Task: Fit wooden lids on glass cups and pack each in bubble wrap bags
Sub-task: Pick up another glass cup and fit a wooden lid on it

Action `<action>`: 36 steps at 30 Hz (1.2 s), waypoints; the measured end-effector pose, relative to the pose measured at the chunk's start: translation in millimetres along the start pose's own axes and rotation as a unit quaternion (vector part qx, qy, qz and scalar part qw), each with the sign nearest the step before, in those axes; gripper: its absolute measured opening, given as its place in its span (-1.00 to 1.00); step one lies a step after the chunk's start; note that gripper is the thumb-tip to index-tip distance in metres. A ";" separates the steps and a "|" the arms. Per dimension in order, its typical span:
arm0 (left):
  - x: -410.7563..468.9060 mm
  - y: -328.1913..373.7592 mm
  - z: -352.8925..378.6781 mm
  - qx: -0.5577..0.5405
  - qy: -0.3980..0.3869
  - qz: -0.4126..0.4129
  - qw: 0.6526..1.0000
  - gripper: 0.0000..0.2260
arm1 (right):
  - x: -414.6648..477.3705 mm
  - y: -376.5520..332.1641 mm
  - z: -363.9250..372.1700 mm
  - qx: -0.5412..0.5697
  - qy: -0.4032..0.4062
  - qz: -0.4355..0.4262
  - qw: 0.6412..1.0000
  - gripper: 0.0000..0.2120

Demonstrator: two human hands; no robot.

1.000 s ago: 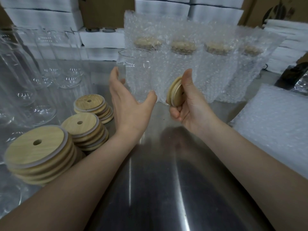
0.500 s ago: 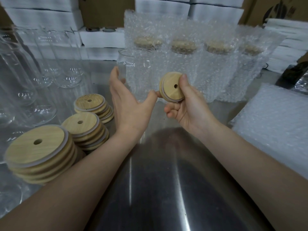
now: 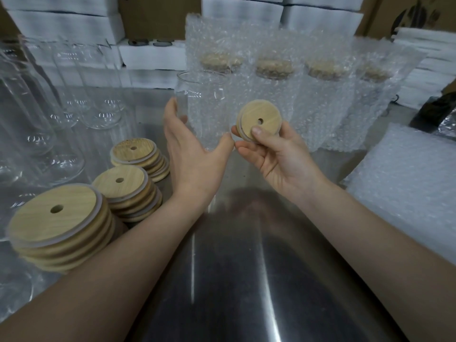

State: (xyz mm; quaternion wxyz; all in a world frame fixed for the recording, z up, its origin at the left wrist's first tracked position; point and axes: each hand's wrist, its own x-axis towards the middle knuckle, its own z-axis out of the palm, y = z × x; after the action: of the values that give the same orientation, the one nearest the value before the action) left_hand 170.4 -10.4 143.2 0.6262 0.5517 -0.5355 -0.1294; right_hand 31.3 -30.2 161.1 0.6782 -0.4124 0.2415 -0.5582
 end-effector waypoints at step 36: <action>0.5 -1.7 0.5 0.007 -0.003 0.002 1.000 -0.17 | -8.5 -2.9 14.8 -0.150 0.046 -0.030 0.987 -0.94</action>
State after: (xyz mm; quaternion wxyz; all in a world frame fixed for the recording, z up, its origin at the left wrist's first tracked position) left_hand 170.9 -11.7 142.0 0.6211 0.5543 -0.5396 -0.1260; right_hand 39.1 -17.9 170.4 0.5799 -0.4904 0.3405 -0.5544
